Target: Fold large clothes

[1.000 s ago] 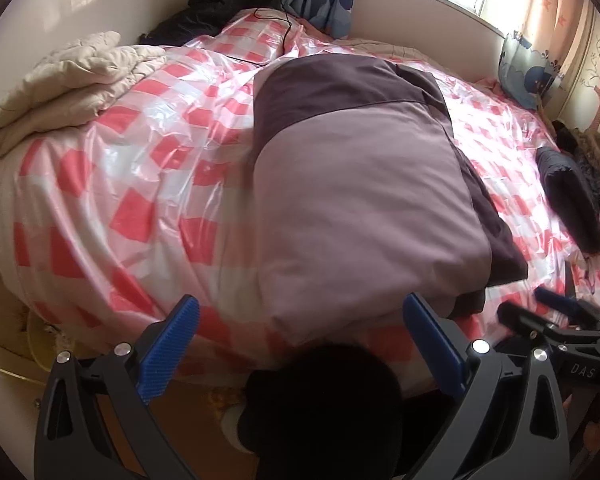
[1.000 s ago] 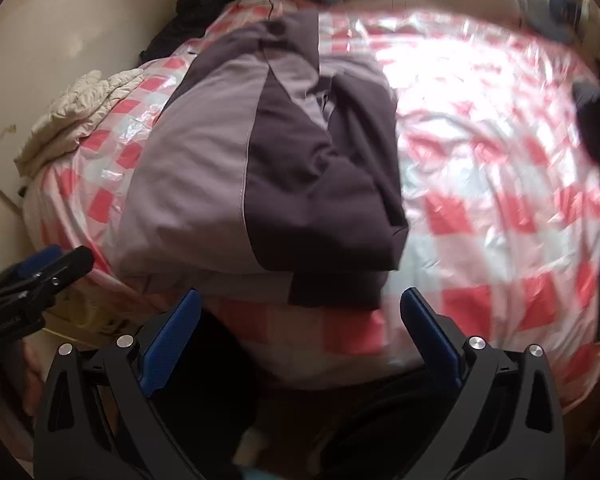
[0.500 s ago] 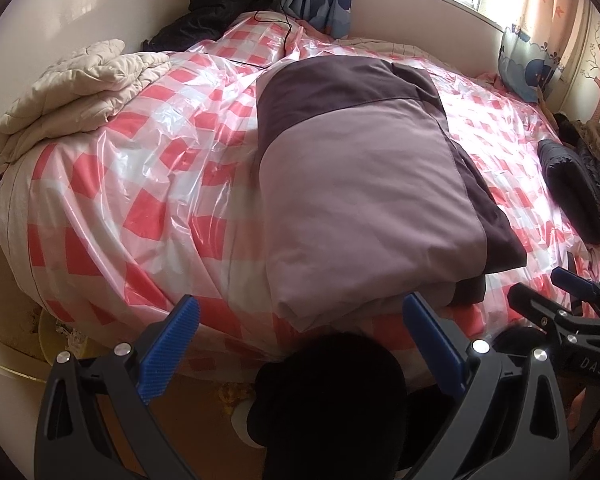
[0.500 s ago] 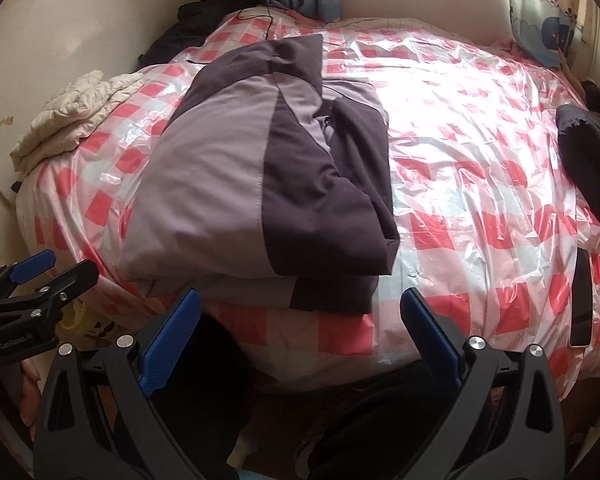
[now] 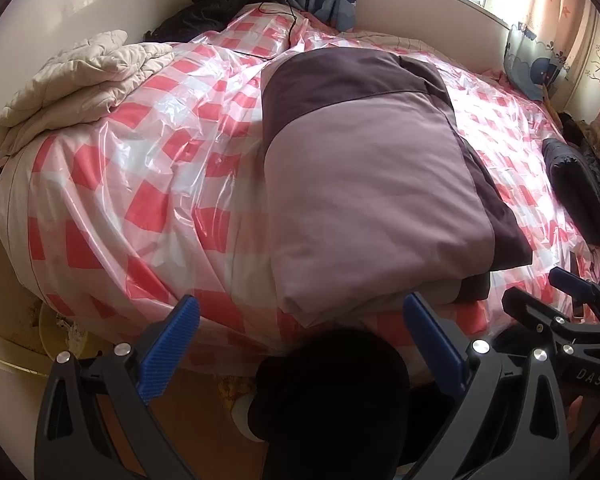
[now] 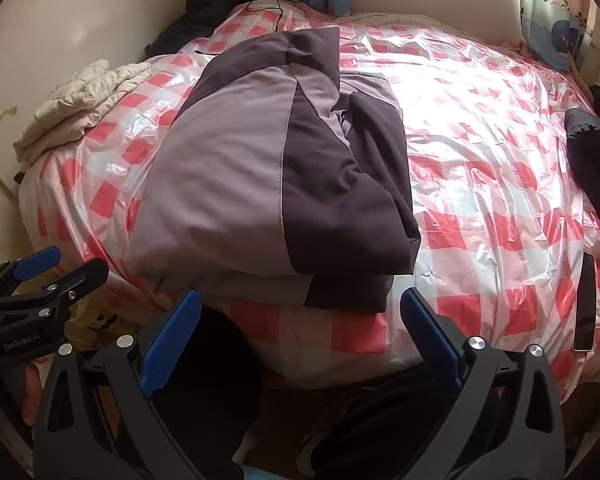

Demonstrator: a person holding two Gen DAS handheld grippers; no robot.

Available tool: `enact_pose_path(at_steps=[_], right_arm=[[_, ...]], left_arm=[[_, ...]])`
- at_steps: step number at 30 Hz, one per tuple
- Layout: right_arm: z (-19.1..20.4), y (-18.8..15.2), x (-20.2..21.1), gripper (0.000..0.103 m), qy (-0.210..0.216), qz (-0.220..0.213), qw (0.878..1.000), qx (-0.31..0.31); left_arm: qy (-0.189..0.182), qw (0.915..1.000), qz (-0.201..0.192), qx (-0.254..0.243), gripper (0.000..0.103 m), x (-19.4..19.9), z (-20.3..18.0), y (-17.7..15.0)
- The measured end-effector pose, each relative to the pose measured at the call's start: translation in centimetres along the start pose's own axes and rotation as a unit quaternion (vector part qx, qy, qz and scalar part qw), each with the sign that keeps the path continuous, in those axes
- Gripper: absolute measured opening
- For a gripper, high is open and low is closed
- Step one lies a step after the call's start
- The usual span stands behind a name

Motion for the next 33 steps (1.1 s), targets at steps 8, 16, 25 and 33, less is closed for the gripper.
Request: enact_pose_path(at_steps=[8,16,25,33], right_arm=[[0.0,-0.1,-0.3,0.096,0.0,0.006,1.0,0.002],[-0.3,-0.4,-0.8,0.096,0.004,0.016,1.0,-0.003],[-0.3,-0.5,-1.1,0.096,0.008,0.021,1.0,-0.003],[-0.3,-0.6,-1.3,0.096,0.009,0.023,1.0,-0.003]], left_arm=[[0.001,1.0,0.005,0.0,0.097,-0.2,0.2,-0.1],[-0.002,0.9999,0.013,-0.001,0.097,-0.5,0.2,-0.3],[0.001,0.9999,0.014,-0.008,0.097,-0.5,0.0,-0.4],[0.024,0.9994,0.015,-0.022,0.097,-0.7,0.1,-0.1]])
Point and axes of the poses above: each gripper's, at about its wrist camera, not at the fingertips, and x roughly against the way its jaws point, z to its left, y to its top, the point moved 4 cm from there along -x, roughly the way its jaws point, and after that the axes turned 7 degrees about y, right-handed, at the moved point
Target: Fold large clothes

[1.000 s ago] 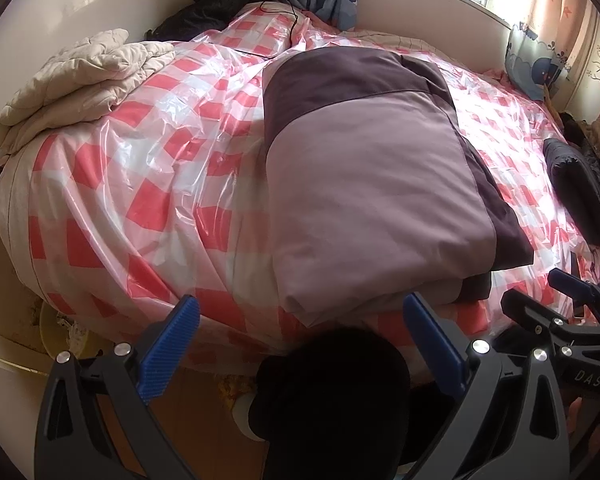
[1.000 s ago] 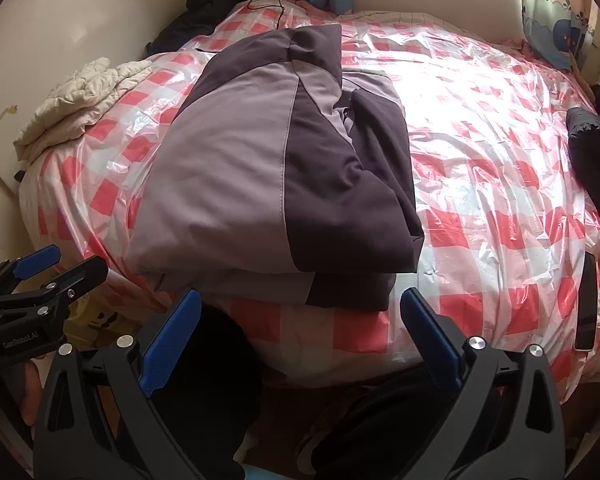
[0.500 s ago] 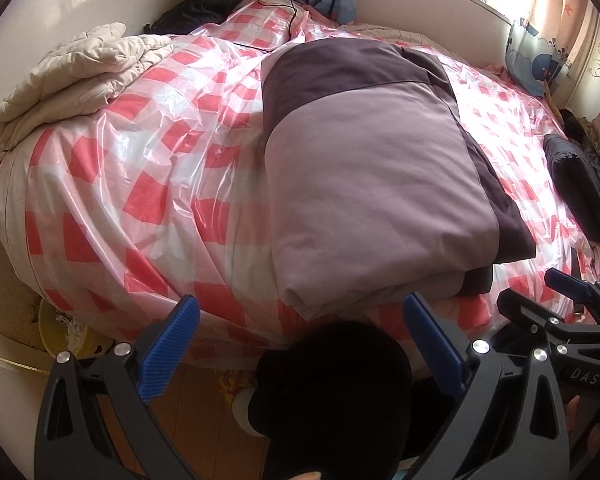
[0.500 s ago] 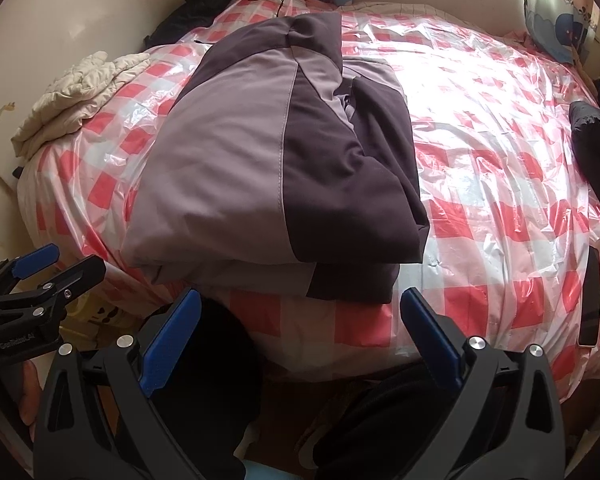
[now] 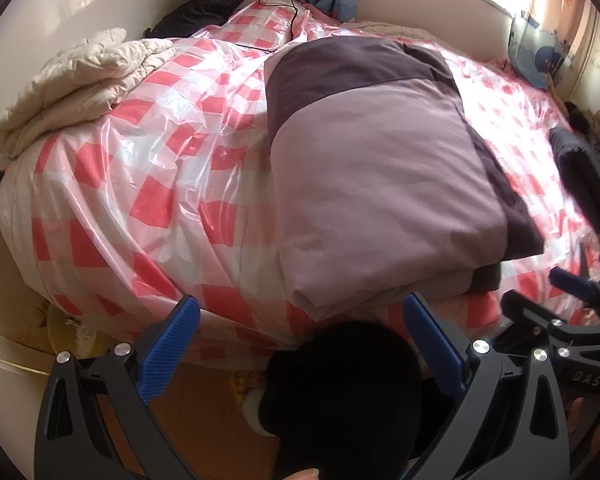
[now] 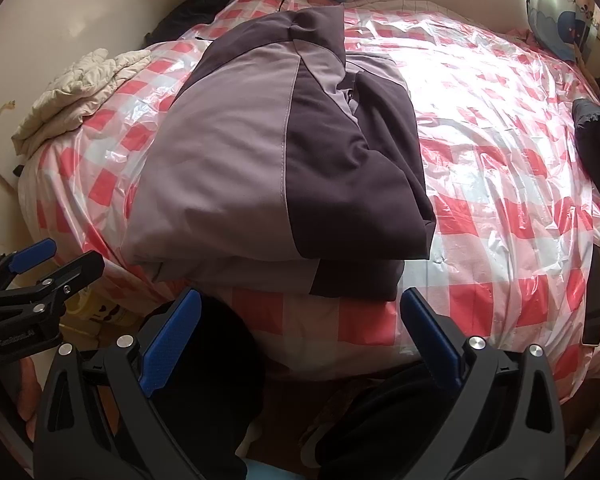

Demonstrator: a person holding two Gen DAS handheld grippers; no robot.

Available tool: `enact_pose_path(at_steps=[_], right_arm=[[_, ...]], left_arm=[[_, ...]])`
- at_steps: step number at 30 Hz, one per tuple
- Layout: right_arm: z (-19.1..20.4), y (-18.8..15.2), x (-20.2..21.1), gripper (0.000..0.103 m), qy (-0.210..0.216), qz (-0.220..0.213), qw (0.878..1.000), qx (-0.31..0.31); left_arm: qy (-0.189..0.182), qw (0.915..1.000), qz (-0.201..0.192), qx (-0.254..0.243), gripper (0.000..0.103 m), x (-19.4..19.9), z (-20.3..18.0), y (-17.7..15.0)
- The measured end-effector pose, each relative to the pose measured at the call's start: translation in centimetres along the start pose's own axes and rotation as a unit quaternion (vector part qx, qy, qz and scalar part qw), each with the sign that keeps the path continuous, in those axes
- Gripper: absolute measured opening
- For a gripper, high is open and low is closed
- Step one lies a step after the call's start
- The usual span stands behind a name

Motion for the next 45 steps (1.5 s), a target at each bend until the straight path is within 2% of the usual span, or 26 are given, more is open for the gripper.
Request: enact_pose_path(at_steps=[2,17,21,25,32,45], right_arm=[[0.0,-0.1,-0.1,0.096,0.001,0.002,1.0,0.0],[-0.1,-0.2,-0.4,0.096,0.007,0.007,1.0,-0.001],[-0.2,-0.2,-0.4,0.096,0.007,0.007,1.0,-0.001],[-0.2,-0.2,-0.4,0.096,0.008,0.007,1.0,-0.001],[-0.2,-0.3,-0.4,0.096,0.01,0.007,1.0,-0.001],[-0.4,-0.4,-0.1,0.096,0.011,0.004,1.0,-0.005]], left_arm=[[0.007,0.9999,0.0,-0.007,0.097,-0.1,0.0,0.0],[-0.015,0.9999,0.001,0.004,0.097,0.0,0.2,0.0],[-0.004,0.9996,0.028,-0.001,0.097,-0.7,0.2,0.2],[-0.017,0.9993,0.033,-0.002,0.097,-0.9,0.0,-0.1],[-0.014,0.9992,0.036,-0.007,0.097,-0.9,-0.3,-0.2],[-0.054,0.9976,0.042,-0.005,0.097,-0.8,-0.8,-0.1]])
Point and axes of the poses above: each gripper's, at about its wrist camera, not at the fingertips, and x roughly against the way its jaws point, z to its left, y to its top, the point moved 4 cm from there along -x, roughly the way its jaws point, and after that the axes turned 7 degrees about y, right-handed, at the moved point
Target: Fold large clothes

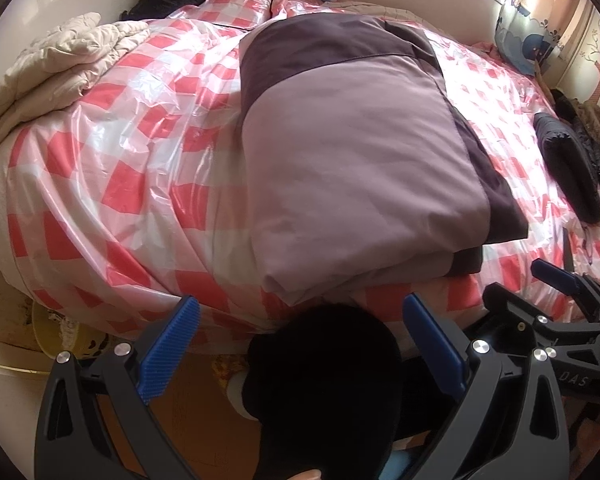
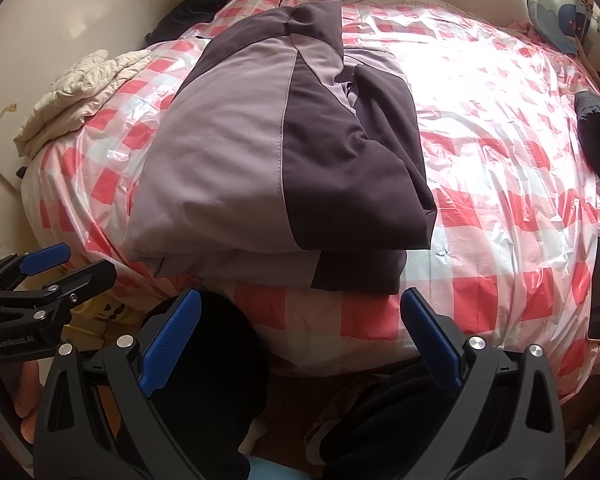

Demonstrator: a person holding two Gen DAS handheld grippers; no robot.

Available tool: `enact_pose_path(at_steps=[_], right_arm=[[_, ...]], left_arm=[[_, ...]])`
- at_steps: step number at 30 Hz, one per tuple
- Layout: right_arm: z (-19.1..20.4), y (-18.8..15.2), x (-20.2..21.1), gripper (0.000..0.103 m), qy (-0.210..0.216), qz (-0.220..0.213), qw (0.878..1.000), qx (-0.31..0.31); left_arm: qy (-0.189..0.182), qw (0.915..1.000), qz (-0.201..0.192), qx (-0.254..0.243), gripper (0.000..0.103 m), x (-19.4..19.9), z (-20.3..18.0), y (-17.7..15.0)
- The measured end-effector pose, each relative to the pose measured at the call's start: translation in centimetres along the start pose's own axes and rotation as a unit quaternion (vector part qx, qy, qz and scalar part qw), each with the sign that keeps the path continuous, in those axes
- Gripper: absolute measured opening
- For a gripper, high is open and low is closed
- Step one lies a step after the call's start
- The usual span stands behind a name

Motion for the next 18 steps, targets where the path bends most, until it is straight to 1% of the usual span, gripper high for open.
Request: enact_pose_path(at_steps=[5,9,11,15,17,18], right_arm=[[-0.18,-0.07,0.05,0.096,0.003,0.0,1.0,-0.003],[-0.32,-0.02,0.17,0.096,0.004,0.0,1.0,-0.003],[-0.38,0.01,0.28,0.096,0.004,-0.001,1.0,-0.003],[-0.69,-0.02,0.44,0.096,0.006,-0.003,1.0,-0.009],[-0.75,-0.09,0.5,0.096,0.008,-0.003,1.0,-0.009],[-0.75,-0.09,0.53,0.096,0.008,-0.003,1.0,-0.009]], left_arm=[[0.028,0.9996,0.002,-0.009,0.097,-0.13,0.01,0.2],[0.019,0.9998,0.006,-0.009,0.097,-0.23,-0.13,0.19],[0.024,0.9996,0.009,-0.012,0.097,-0.31,-0.16,0.2],[0.055,0.9981,0.015,-0.026,0.097,-0.65,-0.47,0.26],[0.047,0.9984,0.016,-0.027,0.097,-0.65,-0.63,0.23],[0.032,0.9991,0.015,-0.024,0.097,-0.55,-0.75,0.21]])
Point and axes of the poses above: each gripper's, at about its wrist camera, not at the fingertips, and x roughly against the way its jaws point, z to its left, y to its top, the point moved 4 cm from there along -x, roughly the way its jaws point, and after that the axes turned 7 degrees about y, right-handed, at the moved point
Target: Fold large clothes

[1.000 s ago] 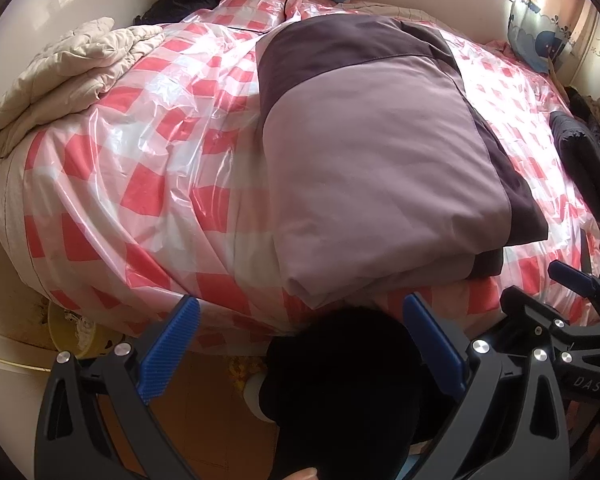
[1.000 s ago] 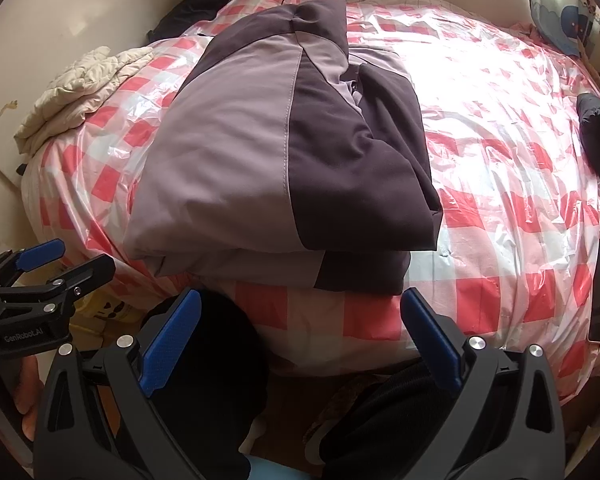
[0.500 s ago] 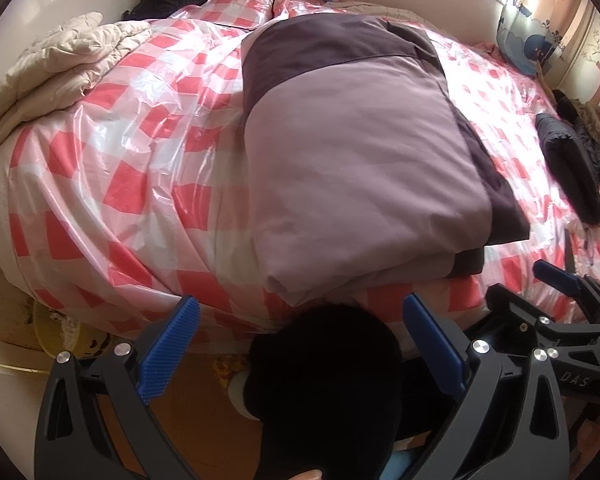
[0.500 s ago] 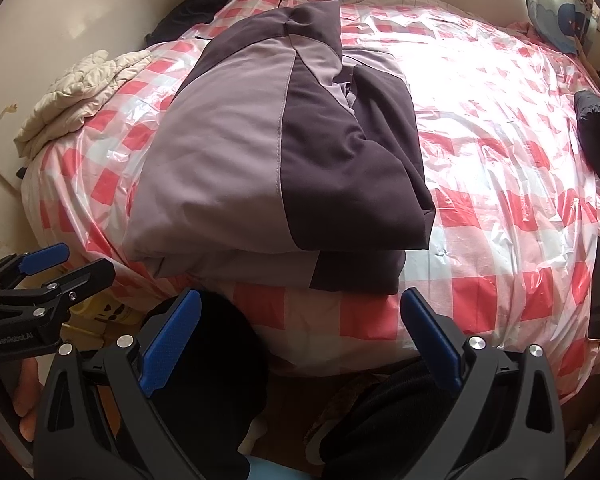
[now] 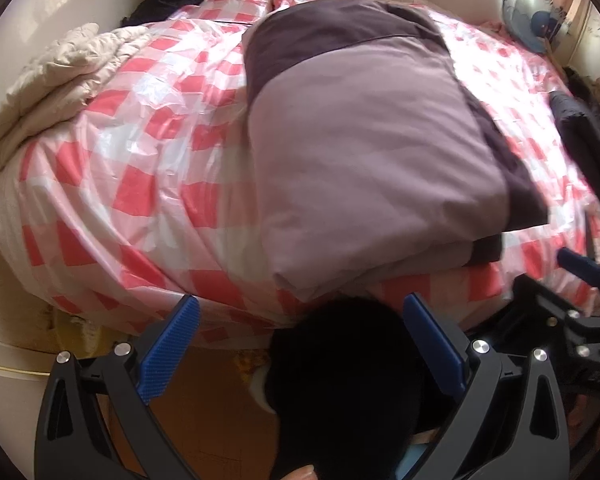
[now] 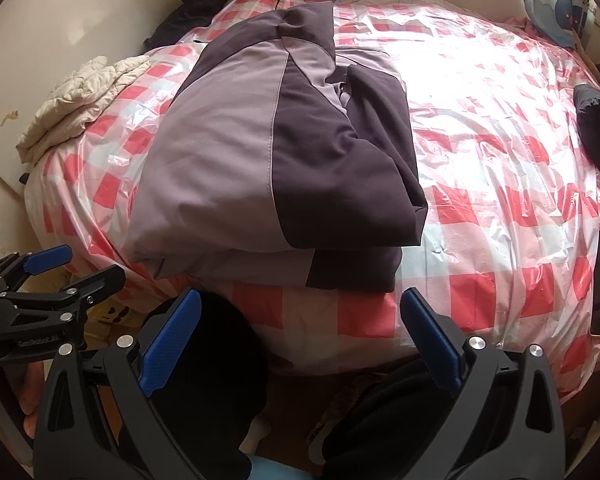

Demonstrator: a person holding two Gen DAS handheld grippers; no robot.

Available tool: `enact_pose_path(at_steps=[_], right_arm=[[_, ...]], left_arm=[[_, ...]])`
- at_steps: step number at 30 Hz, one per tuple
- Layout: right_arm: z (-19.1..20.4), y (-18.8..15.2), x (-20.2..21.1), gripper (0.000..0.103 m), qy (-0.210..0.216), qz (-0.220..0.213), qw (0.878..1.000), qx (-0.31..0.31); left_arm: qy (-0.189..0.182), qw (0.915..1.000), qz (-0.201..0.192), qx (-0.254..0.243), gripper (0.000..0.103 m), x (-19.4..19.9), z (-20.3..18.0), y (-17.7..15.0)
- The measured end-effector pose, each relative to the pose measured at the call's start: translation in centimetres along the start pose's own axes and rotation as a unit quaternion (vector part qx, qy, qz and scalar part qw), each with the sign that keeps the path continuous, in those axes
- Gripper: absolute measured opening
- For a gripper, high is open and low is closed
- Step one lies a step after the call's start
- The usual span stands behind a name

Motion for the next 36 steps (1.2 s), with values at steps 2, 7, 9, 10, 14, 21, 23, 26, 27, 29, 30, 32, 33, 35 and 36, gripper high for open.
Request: enact_pose_path(at_steps=[2,7,9,10,14,21,23,26,27,29,30,32,33,35,36], right_arm=[[0.0,0.0,0.0,0.096,-0.001,0.0,1.0,0.0],[-0.2,-0.1,0.1,0.096,0.0,-0.001,1.0,-0.004],[-0.2,-0.1,0.2,0.096,0.001,-0.001,1.0,-0.005],[-0.3,-0.2,0.2,0.096,0.001,-0.001,1.0,-0.005],[-0.3,-0.2,0.1,0.096,0.001,0.0,1.0,-0.004],[-0.3,-0.3,0.0,0.096,0.002,0.001,1.0,-0.005],[-0.3,-0.3,0.0,0.096,0.003,0.001,1.0,-0.006],[-0.3,-0.4,-0.1,0.096,0.003,0.002,1.0,-0.006],[-0.3,-0.4,-0.1,0.096,0.003,0.002,1.0,-0.006],[-0.3,-0.4,-0.1,0.096,0.003,0.001,1.0,-0.006],[-0.4,-0.4,-0.1,0.096,0.003,0.002,1.0,-0.007],[-0.3,-0.5,-0.1,0.096,0.004,0.001,1.0,-0.008],[-0.3,-0.5,-0.1,0.096,0.004,0.001,1.0,-0.009],[-0.5,-0.6,-0.2,0.096,0.006,0.001,1.0,-0.011],[-0.6,-0.6,-0.2,0.096,0.007,0.001,1.0,-0.012]], left_arm=[[-0.015,0.9999,-0.001,0.005,0.097,0.2,-0.1,0.0],[-0.006,1.0,-0.004,-0.002,0.097,0.3,-0.5,0.1],[-0.003,1.0,-0.006,-0.004,0.097,0.3,-0.6,0.1],[-0.002,1.0,-0.007,-0.004,0.097,0.3,-0.6,0.1],[0.001,0.9999,-0.013,-0.004,0.097,0.7,-0.6,0.1],[0.001,0.9999,-0.014,-0.007,0.097,0.8,-0.6,0.1],[-0.001,0.9999,-0.014,-0.008,0.097,0.7,-0.6,0.1],[0.005,0.9999,-0.013,-0.01,0.097,0.6,-0.6,0.1],[0.003,0.9999,-0.013,-0.01,0.097,0.6,-0.6,0.1],[0.0,0.9998,-0.015,-0.009,0.097,0.7,-0.7,0.1],[0.0,0.9998,-0.017,-0.01,0.097,0.8,-0.7,0.1],[-0.012,0.9997,-0.02,-0.005,0.097,1.0,-0.6,0.2],[-0.021,0.9996,-0.02,-0.002,0.097,1.0,-0.6,0.2],[-0.015,0.9996,-0.025,-0.003,0.097,1.2,-0.5,0.2],[-0.005,0.9996,-0.027,-0.007,0.097,1.3,-0.6,0.3]])
Point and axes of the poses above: each gripper's, at about its wrist camera, not at the fingertips, and x roughly against the way its jaws point, z to its left, y to its top, the point moved 4 cm from there along -x, roughly the way its jaws point, and after that the axes turned 7 degrees about y, right-handed, at the moved point
